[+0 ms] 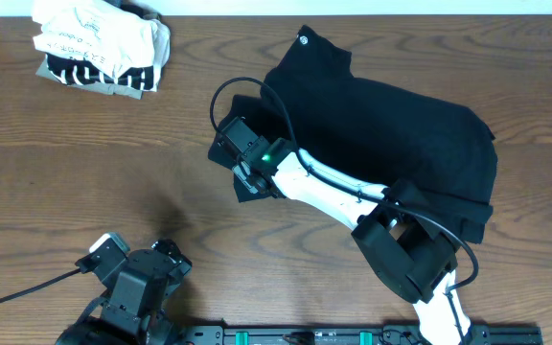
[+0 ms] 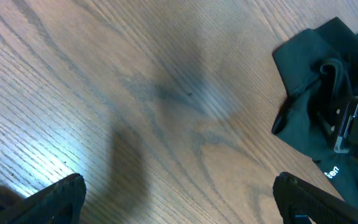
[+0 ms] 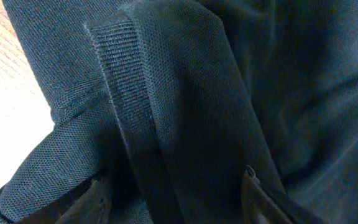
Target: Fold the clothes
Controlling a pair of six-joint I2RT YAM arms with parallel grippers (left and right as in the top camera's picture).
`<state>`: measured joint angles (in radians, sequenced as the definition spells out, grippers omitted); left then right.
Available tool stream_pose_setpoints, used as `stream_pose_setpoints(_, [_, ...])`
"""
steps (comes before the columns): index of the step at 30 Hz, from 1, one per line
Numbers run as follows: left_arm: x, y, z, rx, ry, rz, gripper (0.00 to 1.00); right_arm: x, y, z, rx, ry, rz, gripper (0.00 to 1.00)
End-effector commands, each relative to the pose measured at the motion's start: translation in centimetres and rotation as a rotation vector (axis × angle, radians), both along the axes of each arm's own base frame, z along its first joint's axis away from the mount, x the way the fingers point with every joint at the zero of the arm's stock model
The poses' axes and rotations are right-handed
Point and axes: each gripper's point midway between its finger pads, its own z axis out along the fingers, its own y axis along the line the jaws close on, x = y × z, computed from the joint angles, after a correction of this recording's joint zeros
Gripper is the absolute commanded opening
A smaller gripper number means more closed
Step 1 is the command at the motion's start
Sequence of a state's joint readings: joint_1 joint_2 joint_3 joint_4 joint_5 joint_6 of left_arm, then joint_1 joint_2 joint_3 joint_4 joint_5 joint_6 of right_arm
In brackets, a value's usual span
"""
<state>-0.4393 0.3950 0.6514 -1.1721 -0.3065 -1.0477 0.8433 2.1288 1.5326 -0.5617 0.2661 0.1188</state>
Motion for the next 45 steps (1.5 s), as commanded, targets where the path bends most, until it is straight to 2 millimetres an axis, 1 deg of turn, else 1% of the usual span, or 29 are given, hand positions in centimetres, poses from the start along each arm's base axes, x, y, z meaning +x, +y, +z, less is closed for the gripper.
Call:
stream_pose_setpoints(1, [0.0,0.5,0.3,0.013,-0.013,0.02,0.98,0.8,-0.1,0.6,0.007,-0.021,-0.021,0.61])
stream_pose_setpoints(3, [0.0,0.5,0.3,0.013,-0.013,0.02,0.98,1.1,-0.4,0.6,0.007,-0.022,-0.029,0.56])
stream_pose_setpoints(5, [0.0,0.5,0.3,0.014,-0.013,0.02,0.98,1.4,-0.7,0.6,0.009,-0.023,-0.038,0.45])
stream_pose_setpoints(7, [0.0,0.5,0.3,0.013,-0.013,0.02,0.98,1.7,-1.0,0.6,0.012,-0.023,-0.05,0.36])
stream_pose_setpoints(13, [0.0,0.5,0.3,0.013,-0.013,0.02,0.98,2.3,-1.7,0.6,0.021,-0.02,-0.087,0.15])
stream_pose_setpoints(16, [0.0,0.5,0.3,0.013,-0.013,0.02,0.98,2.5,-1.9,0.7,0.011,-0.034,-0.095,0.08])
stream_pose_setpoints(20, [0.0,0.5,0.3,0.014,-0.013,0.02,0.98,3.5,-2.2,1.5,0.0,-0.085,-0.127,0.03])
stream_pose_setpoints(23, [0.0,0.5,0.3,0.013,-0.013,0.02,0.98,4.5,-2.3,2.6,0.011,-0.109,-0.142,0.03])
stream_pose_setpoints(26, [0.0,0.5,0.3,0.013,-0.013,0.02,0.98,6.1,-2.9,4.1,0.027,-0.15,-0.195,0.02])
stream_pose_setpoints(30, [0.0,0.5,0.3,0.014,-0.012,0.02,0.98,8.4,-4.7,5.5,0.02,-0.214,-0.263,0.04])
stream_pose_setpoints(34, [-0.1,0.5,0.2,0.014,-0.01,0.02,0.98,9.8,-7.0,5.6,0.009,-0.223,-0.316,0.05])
stream_pose_setpoints(36, [-0.1,0.5,0.2,0.014,-0.01,0.02,0.98,10.4,-7.9,5.6,0.017,-0.215,-0.335,0.09])
stream_pose_setpoints(37, [-0.1,0.5,0.2,0.014,-0.01,0.02,0.98,10.5,-8.1,5.5,0.021,-0.21,-0.339,0.14])
stream_pose_setpoints(39, [-0.1,0.5,0.2,0.015,-0.01,0.021,0.98,10.8,-8.7,5.5,0.023,-0.206,-0.351,0.29])
stream_pose_setpoints(40, [-0.1,0.5,0.2,0.014,-0.01,0.02,0.98,10.8,-8.8,5.4,0.021,-0.204,-0.352,0.36])
stream_pose_setpoints(43, [-0.1,0.5,0.2,0.014,-0.01,0.02,0.98,10.7,-8.9,5.4,0.015,-0.2,-0.352,0.47])
stream_pose_setpoints(45, [-0.1,0.5,0.2,0.015,-0.01,0.02,0.98,10.5,-8.8,5.5,0.01,-0.194,-0.349,0.49])
